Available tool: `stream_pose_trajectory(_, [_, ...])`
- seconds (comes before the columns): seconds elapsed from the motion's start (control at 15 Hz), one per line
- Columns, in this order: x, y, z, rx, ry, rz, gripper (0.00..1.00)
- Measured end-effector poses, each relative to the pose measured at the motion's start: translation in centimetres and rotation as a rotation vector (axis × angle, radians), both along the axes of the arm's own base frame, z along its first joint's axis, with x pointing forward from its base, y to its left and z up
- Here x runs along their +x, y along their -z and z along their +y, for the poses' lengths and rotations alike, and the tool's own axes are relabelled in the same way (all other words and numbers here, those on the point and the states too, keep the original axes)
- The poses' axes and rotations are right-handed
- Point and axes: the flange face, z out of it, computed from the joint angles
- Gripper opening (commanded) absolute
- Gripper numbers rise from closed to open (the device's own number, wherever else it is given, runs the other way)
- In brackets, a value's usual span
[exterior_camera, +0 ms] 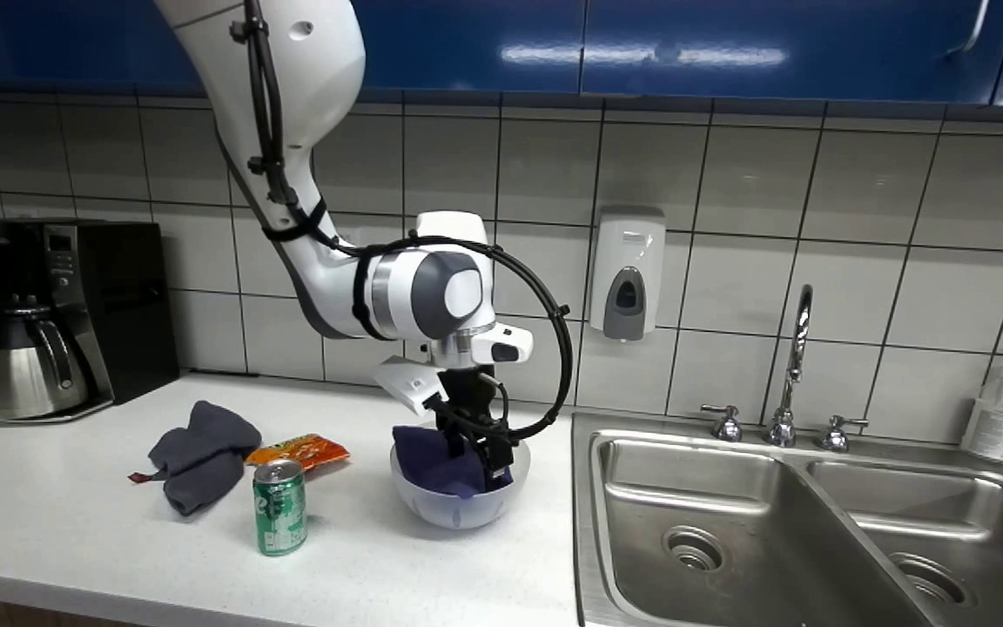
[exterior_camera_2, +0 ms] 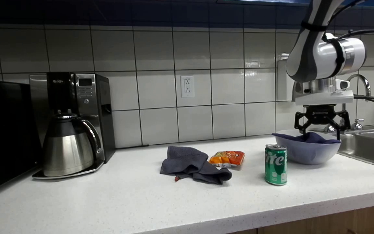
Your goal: Remove the blue cloth from the clear bowl and put it on the countertop
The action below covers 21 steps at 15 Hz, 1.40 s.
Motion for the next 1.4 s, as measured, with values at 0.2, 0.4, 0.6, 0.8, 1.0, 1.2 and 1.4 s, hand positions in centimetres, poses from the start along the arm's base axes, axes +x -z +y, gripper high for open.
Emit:
stream_pose_trajectory(0.2, [0.4, 0.4, -0.5, -0.009, 0.000, 0.005, 1.00])
stream_pose_trajectory(0.4, [0.9, 0.5, -0.3, -0.014, -0.007, 0.002, 1.00])
stream_pose_trajectory(0.6, [1.3, 0.6, 0.1, -0.017, -0.017, -0.004, 1.00])
stream_pose_trajectory(0.8, [1.5, 1.1, 0.7, -0.019, -0.031, -0.006, 1.00])
stream_pose_trajectory(1.0, [1.8, 2.0, 1.3, -0.023, -0.046, -0.010, 1.00])
stream_pose_trajectory(1.2, [2.0, 2.8, 1.7, -0.027, -0.058, -0.009, 1.00])
stream_pose_trajectory(1.4, [2.0, 3.4, 2.0, -0.033, -0.067, -0.010, 1.00])
